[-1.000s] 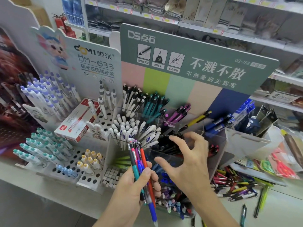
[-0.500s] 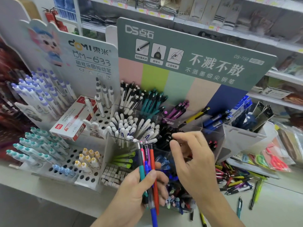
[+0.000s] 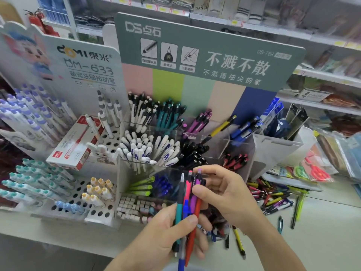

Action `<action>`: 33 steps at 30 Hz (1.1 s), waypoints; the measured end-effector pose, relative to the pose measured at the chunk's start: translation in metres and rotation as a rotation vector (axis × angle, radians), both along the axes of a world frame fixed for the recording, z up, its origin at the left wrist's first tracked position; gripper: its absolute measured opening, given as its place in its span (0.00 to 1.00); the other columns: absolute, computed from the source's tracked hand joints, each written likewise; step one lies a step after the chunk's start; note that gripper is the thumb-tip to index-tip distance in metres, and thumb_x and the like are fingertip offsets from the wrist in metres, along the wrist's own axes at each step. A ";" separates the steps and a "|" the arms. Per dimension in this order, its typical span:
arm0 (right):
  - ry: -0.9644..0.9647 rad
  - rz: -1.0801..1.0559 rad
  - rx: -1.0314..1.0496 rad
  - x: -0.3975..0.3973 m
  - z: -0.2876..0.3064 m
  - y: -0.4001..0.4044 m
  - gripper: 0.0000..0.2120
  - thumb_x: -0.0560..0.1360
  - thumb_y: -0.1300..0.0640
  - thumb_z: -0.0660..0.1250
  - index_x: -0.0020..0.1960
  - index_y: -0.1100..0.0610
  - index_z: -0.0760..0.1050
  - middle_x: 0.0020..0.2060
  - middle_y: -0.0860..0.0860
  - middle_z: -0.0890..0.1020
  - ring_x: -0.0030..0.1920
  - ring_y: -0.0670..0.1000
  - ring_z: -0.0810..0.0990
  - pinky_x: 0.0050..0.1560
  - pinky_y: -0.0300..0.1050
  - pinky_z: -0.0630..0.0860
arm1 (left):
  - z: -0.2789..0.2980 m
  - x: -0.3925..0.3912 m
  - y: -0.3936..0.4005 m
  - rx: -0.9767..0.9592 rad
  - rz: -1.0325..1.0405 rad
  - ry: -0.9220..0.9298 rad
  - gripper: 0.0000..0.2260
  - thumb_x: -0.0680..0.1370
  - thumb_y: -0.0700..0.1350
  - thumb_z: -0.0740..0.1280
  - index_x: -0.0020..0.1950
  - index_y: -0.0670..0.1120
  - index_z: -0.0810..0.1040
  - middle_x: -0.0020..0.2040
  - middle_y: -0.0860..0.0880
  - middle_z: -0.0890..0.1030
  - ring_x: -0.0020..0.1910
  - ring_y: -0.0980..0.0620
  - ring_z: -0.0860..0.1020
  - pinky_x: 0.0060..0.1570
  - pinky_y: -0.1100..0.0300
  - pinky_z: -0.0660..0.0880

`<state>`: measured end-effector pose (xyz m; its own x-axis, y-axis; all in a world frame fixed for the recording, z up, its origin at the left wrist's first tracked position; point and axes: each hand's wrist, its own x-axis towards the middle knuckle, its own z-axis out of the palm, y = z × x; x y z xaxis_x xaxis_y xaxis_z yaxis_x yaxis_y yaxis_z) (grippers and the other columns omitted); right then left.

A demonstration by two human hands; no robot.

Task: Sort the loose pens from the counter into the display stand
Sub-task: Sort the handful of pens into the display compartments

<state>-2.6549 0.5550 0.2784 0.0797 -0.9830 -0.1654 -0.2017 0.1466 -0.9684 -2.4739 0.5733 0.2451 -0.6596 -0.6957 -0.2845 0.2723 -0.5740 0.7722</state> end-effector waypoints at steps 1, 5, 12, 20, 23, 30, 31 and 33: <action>0.000 -0.006 0.006 -0.003 0.001 0.001 0.20 0.70 0.55 0.77 0.61 0.52 0.79 0.41 0.56 0.87 0.38 0.56 0.86 0.45 0.47 0.82 | -0.001 -0.001 0.001 0.012 0.017 0.010 0.19 0.76 0.44 0.68 0.62 0.35 0.73 0.46 0.38 0.83 0.36 0.43 0.82 0.36 0.53 0.79; 0.013 -0.055 0.054 -0.013 0.002 0.003 0.24 0.69 0.54 0.76 0.63 0.54 0.77 0.40 0.55 0.88 0.35 0.54 0.86 0.43 0.46 0.83 | -0.005 -0.003 0.004 0.060 0.072 0.014 0.19 0.76 0.43 0.69 0.63 0.36 0.74 0.50 0.34 0.82 0.37 0.40 0.81 0.31 0.53 0.79; -0.056 -0.058 0.115 -0.025 0.002 0.007 0.12 0.80 0.64 0.66 0.64 0.57 0.76 0.51 0.52 0.87 0.48 0.55 0.87 0.51 0.46 0.83 | -0.011 -0.004 0.003 0.111 0.121 -0.075 0.17 0.77 0.45 0.69 0.61 0.35 0.76 0.51 0.31 0.82 0.36 0.38 0.80 0.24 0.56 0.74; -0.110 -0.344 -0.151 -0.026 0.009 0.008 0.11 0.71 0.65 0.76 0.52 0.64 0.78 0.36 0.59 0.86 0.35 0.60 0.87 0.36 0.47 0.84 | -0.012 -0.006 0.007 0.005 0.121 -0.168 0.16 0.79 0.44 0.64 0.62 0.34 0.73 0.46 0.37 0.83 0.23 0.50 0.75 0.16 0.64 0.62; -0.113 -0.578 -0.457 -0.037 0.014 0.005 0.08 0.72 0.66 0.74 0.50 0.64 0.79 0.40 0.53 0.87 0.38 0.56 0.87 0.39 0.46 0.85 | -0.009 -0.007 0.006 0.056 0.212 -0.145 0.18 0.76 0.44 0.66 0.61 0.34 0.74 0.40 0.39 0.80 0.24 0.50 0.72 0.16 0.65 0.61; 0.176 -0.820 -0.886 -0.074 -0.002 -0.001 0.11 0.76 0.63 0.75 0.55 0.56 0.78 0.45 0.51 0.84 0.44 0.59 0.86 0.46 0.59 0.83 | -0.016 -0.011 0.004 0.159 0.344 -0.085 0.17 0.74 0.44 0.68 0.60 0.37 0.80 0.38 0.40 0.75 0.30 0.46 0.70 0.22 0.60 0.63; 0.201 -0.789 -0.890 -0.070 -0.005 -0.002 0.11 0.75 0.62 0.76 0.55 0.56 0.78 0.46 0.51 0.83 0.43 0.57 0.86 0.46 0.56 0.83 | -0.017 -0.013 0.004 0.154 0.336 -0.078 0.16 0.74 0.44 0.71 0.59 0.38 0.81 0.38 0.40 0.75 0.31 0.46 0.69 0.22 0.59 0.64; 0.300 -0.704 -0.883 -0.059 -0.012 -0.008 0.10 0.73 0.63 0.77 0.52 0.59 0.80 0.43 0.51 0.83 0.43 0.49 0.85 0.45 0.43 0.81 | -0.016 -0.016 0.005 0.153 0.314 -0.059 0.15 0.74 0.41 0.74 0.59 0.38 0.81 0.37 0.38 0.74 0.31 0.45 0.69 0.24 0.58 0.67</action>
<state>-2.7136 0.5473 0.2660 -0.4551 -0.5774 0.6779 -0.5819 -0.3834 -0.7172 -2.4896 0.5781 0.2295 -0.3993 -0.8084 -0.4325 0.4112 -0.5795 0.7036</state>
